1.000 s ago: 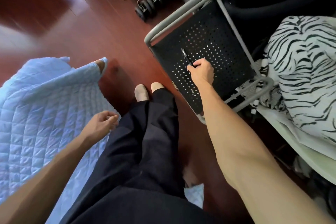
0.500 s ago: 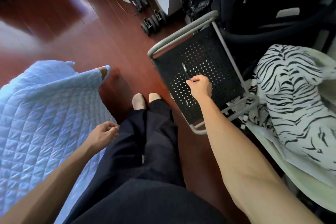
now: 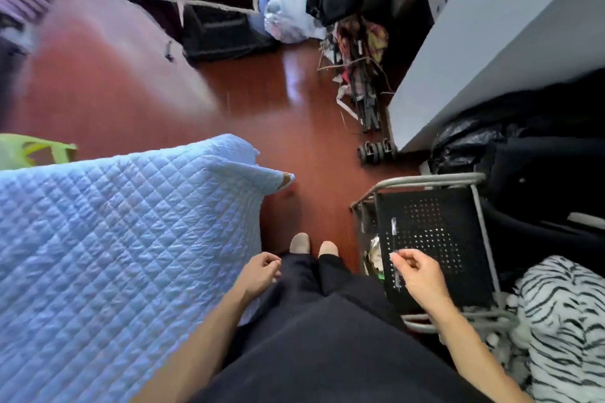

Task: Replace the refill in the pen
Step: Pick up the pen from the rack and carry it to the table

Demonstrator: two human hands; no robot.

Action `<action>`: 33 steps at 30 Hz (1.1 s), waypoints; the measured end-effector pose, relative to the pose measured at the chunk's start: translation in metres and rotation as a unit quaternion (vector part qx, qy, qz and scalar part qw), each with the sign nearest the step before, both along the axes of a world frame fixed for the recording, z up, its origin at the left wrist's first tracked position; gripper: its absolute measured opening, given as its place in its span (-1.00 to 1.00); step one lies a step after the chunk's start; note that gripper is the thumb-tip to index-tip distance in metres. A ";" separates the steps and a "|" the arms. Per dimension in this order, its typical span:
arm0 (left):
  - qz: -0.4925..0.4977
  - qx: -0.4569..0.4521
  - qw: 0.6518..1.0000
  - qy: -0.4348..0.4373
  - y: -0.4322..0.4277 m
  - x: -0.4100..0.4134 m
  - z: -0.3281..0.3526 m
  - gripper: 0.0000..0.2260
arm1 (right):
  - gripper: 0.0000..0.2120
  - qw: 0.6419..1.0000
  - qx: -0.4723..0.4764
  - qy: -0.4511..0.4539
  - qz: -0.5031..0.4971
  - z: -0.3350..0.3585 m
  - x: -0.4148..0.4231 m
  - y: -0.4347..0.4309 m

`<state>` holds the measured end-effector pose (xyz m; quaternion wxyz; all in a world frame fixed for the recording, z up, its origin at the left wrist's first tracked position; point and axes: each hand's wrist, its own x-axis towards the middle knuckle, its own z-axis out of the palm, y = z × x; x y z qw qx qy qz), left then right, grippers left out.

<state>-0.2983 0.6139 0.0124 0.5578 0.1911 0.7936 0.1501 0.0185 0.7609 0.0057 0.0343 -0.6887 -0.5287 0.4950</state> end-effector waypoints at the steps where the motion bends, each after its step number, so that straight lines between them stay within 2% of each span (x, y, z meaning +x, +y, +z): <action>1: 0.028 -0.004 1.000 0.000 -0.013 -0.004 0.003 -0.87 | -0.93 1.000 0.005 0.004 0.023 0.001 -0.009 -0.001; 8: 0.171 -0.037 0.985 0.006 -0.089 -0.021 0.009 -0.80 | -0.98 0.994 0.006 0.020 0.105 0.003 -0.054 0.003; 11: 0.217 -0.040 0.975 -0.001 -0.098 -0.030 0.009 -0.80 | -0.90 0.993 0.015 0.030 0.117 0.006 -0.069 0.009; 15: 0.259 -0.040 0.965 -0.002 -0.094 -0.041 0.009 -0.86 | -0.96 0.992 0.010 0.035 0.125 0.003 -0.087 0.021; 24: 0.224 -0.114 0.968 -0.011 -0.088 -0.064 0.001 -0.84 | -0.92 0.991 -0.013 0.053 0.123 0.005 -0.134 0.056; 28: 0.168 -0.122 0.978 0.003 -0.065 -0.108 -0.009 -0.67 | -0.88 0.992 -0.016 0.058 0.107 0.006 -0.169 0.092; 33: 0.118 -0.109 0.987 0.013 0.010 -0.184 -0.012 -0.69 | -0.87 0.994 0.006 0.072 0.077 0.014 -0.220 0.146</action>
